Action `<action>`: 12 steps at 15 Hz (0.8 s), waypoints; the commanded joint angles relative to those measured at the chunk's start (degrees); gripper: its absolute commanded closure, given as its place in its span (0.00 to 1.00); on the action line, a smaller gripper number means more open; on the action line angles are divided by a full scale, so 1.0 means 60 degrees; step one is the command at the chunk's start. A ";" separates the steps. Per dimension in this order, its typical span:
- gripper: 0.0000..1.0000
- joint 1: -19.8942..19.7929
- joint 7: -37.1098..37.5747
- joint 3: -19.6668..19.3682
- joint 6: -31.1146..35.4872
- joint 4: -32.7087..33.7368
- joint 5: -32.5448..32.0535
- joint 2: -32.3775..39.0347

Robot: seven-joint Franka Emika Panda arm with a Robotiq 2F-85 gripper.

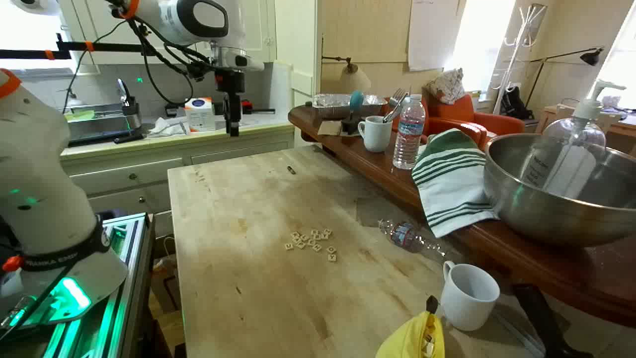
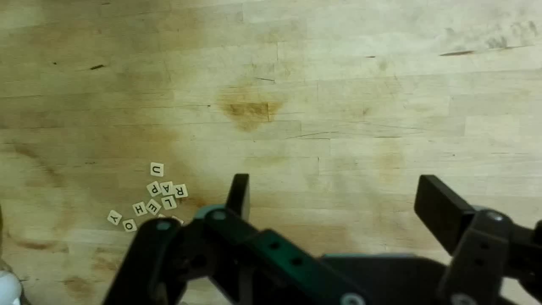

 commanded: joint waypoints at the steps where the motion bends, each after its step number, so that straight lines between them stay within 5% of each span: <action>1: 0.00 0.0295 0.0093 -0.0272 -0.0018 0.0013 -0.0105 0.0045; 7: 0.00 0.0184 0.0186 -0.0379 0.0019 -0.0003 -0.0117 0.0158; 12: 0.00 -0.0200 -0.1225 -0.1692 0.0441 -0.0505 -0.0226 0.0416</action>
